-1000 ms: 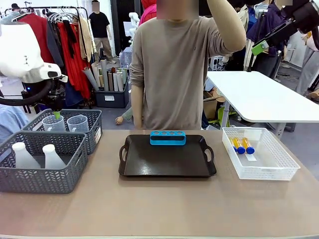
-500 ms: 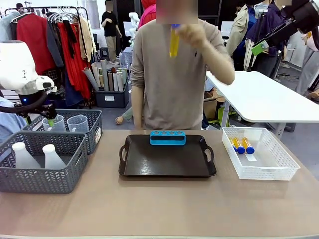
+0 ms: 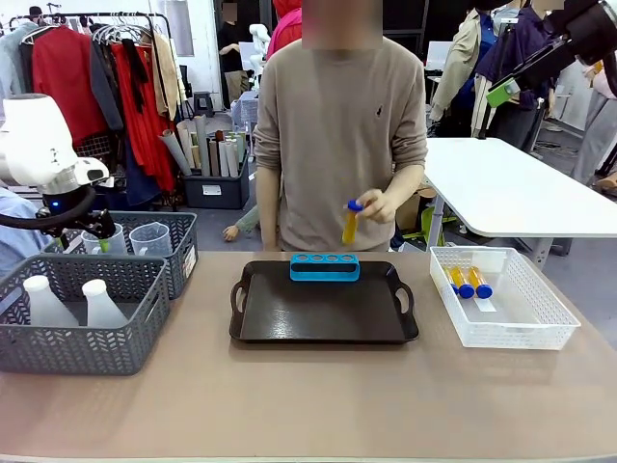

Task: Prepare the laboratory tools.
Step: Pick up one Large Measuring Cup and place it on the Handle tray.

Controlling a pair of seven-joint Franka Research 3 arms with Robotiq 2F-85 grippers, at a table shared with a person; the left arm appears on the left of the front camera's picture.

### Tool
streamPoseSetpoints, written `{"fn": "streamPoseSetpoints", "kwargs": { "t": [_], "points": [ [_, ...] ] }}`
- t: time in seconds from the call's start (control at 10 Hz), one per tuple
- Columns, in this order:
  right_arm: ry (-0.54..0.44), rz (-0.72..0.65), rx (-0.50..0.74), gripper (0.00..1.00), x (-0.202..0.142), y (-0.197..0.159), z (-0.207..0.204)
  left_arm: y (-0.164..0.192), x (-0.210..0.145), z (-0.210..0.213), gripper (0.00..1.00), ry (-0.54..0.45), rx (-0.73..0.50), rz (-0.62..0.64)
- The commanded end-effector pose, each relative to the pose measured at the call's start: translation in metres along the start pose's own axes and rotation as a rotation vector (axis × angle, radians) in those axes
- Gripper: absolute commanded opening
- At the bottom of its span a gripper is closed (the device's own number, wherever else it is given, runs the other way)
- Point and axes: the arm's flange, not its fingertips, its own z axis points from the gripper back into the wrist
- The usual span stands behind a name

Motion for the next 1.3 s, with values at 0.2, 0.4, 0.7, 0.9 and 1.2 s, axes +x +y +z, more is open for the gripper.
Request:
{"fn": "streamPoseSetpoints", "kwargs": {
  "t": [0.2,0.4,0.7,0.9,1.2],
  "points": [
    [-0.003,0.006,0.001,1.0,0.003,0.001,0.001,0.01,0.003,-0.022,1.0,-0.021,-0.014,-0.051],
    [-0.003,0.006,0.001,1.0,0.003,0.001,0.001,0.012,0.005,-0.028,1.0,-0.027,-0.021,-0.077],
    [-0.003,0.006,0.001,1.0,0.003,0.001,0.001,0.011,0.006,-0.03,0.55,-0.036,-0.019,-0.085],
    [-0.003,0.006,0.001,1.0,0.003,0.001,0.001,0.012,0.005,-0.029,0.16,-0.039,-0.021,-0.075],
    [-0.003,0.006,0.001,1.0,0.003,0.001,0.001,0.014,0.006,-0.024,0.0,-0.047,-0.018,-0.067]
  ]
}}
